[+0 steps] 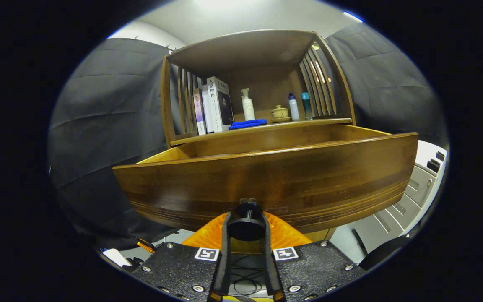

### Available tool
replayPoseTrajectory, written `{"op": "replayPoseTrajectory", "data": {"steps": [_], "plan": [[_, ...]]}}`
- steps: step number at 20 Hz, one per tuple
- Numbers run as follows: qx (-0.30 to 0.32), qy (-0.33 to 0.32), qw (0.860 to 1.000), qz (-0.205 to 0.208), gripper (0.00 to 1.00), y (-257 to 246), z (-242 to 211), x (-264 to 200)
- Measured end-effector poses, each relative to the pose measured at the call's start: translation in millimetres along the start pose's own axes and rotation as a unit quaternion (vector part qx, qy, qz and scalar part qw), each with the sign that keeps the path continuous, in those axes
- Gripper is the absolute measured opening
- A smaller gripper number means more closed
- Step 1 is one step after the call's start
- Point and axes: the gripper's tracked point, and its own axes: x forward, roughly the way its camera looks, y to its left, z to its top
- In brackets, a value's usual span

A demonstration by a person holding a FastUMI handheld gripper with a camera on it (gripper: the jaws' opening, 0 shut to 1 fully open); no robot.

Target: Pull open the drawer, take out the items inside it, and place them on the countertop above the cabinet.

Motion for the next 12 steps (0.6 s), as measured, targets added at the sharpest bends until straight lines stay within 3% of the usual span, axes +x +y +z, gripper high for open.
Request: {"op": "replayPoseTrajectory", "data": {"steps": [6, 12], "plan": [[-0.026, -0.006, 1.0, 0.001, 0.33, 4, -2, -6], [-0.037, -0.036, 0.999, -0.002, 0.66, -10, 23, -17]]}}
